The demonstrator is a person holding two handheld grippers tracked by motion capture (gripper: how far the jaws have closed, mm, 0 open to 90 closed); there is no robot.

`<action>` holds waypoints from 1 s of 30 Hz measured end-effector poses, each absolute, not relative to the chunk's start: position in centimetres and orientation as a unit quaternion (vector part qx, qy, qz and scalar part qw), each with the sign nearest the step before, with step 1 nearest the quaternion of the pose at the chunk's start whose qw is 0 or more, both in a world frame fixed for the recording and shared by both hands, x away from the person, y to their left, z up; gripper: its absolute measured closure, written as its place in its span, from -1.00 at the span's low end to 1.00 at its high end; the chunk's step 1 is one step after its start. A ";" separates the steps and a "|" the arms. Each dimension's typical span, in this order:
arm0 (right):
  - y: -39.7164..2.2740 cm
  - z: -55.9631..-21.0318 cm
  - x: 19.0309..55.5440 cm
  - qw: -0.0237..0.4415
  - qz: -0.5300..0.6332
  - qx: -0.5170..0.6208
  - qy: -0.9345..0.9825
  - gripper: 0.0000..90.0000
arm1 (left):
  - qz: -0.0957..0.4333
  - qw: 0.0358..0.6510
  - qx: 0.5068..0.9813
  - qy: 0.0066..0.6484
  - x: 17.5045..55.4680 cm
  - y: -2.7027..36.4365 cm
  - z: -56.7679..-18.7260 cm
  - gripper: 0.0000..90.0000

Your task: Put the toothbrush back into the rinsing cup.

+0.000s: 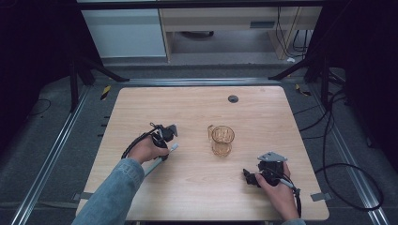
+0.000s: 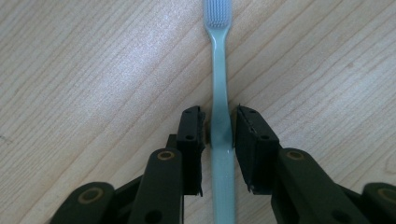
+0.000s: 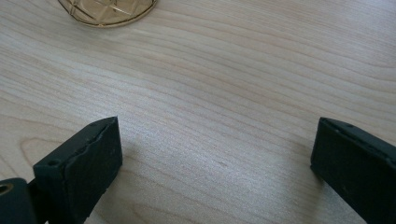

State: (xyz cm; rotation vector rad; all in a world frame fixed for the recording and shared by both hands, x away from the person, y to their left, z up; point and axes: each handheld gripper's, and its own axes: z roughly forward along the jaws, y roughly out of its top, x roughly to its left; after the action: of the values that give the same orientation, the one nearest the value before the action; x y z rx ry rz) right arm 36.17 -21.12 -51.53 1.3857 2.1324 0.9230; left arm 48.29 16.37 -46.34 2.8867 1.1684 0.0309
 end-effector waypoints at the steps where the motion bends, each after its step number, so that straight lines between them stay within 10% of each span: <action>1: -21.1 -51.5 36.2 0.216 0.333 0.501 0.769 -0.95 | 0.010 0.014 0.927 0.375 48.3 16.4 -46.3 0.62; 30: -21.1 -51.5 36.2 0.216 0.333 0.500 0.769 -0.95 | 0.035 0.081 0.929 0.360 48.1 16.4 -42.6 0.75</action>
State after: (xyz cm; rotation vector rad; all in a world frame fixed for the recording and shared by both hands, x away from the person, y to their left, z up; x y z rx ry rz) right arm 36.15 -21.11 -51.53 1.3861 2.1318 0.9235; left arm 48.13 16.36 -42.65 2.7762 1.0774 0.1038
